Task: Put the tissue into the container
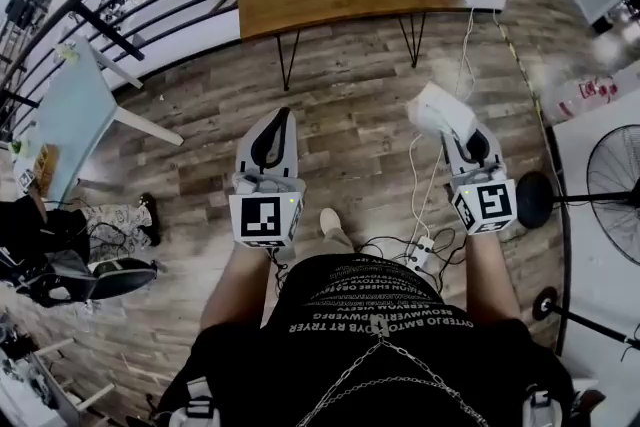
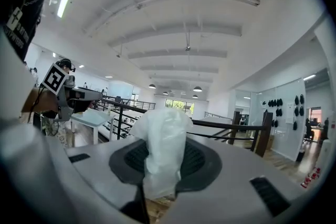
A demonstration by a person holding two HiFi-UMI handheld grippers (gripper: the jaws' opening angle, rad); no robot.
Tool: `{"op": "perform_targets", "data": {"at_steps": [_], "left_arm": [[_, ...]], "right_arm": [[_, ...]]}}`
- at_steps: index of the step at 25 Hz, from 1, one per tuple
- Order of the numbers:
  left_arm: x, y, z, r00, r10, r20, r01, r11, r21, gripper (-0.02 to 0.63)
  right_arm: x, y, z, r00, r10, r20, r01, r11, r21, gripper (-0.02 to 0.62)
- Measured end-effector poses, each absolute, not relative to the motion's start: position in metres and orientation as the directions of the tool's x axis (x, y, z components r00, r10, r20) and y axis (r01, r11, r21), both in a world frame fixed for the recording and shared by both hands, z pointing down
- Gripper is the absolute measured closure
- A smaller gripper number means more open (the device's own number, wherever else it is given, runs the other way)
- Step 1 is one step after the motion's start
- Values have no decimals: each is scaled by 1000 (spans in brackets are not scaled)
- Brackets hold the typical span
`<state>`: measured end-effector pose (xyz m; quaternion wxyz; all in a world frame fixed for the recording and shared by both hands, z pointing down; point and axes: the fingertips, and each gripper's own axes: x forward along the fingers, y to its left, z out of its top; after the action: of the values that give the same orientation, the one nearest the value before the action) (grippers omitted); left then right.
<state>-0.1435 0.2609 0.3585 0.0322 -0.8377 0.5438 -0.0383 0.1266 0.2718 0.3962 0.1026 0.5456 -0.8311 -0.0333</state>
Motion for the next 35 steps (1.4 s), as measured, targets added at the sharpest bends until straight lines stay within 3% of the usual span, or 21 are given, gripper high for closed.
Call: {"op": "perform_targets", "data": {"at_steps": [6, 21, 35], "left_arm": [[-166, 214, 364, 394, -919, 33, -902, -393, -177, 577], [-176, 150, 382, 453, -887, 83, -881, -460, -112, 577], [-165, 74, 390, 409, -906, 110, -901, -420, -108, 577]], "right_arm": [[117, 225, 388, -354, -925, 136, -914, 373, 161, 480], [115, 183, 381, -307, -942, 135, -931, 327, 164, 480], [116, 88, 406, -373, -914, 157, -914, 392, 109, 480]]}}
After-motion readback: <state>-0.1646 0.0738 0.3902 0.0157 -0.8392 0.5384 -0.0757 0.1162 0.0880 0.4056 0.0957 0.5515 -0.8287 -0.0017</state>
